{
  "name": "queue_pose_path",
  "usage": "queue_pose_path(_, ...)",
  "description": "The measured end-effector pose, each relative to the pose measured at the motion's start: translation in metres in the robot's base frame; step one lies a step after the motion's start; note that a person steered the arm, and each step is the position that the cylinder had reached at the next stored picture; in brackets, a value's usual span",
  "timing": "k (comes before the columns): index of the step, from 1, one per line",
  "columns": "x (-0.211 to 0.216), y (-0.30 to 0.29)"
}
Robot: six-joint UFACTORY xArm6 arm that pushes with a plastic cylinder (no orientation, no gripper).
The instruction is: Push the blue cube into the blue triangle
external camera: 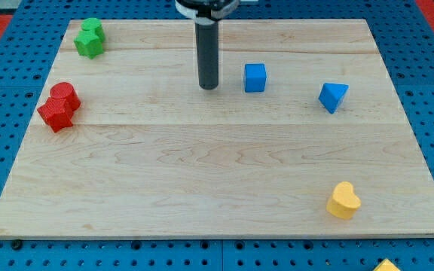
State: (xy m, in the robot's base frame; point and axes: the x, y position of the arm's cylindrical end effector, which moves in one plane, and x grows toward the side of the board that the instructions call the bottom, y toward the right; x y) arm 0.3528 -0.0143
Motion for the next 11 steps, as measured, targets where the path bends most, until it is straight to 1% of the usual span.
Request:
queue_pose_path(1,-0.002,0.072)
queue_pose_path(2,-0.014,0.074)
queue_pose_path(3,-0.063,0.079)
queue_pose_path(4,-0.057,0.115)
queue_pose_path(5,-0.051,0.112)
queue_pose_path(6,-0.013,0.109)
queue_pose_path(7,-0.022,0.104)
queue_pose_path(8,-0.011,0.044)
queue_pose_path(9,0.021,0.057)
queue_pose_path(10,0.023,0.113)
queue_pose_path(11,0.026,0.132)
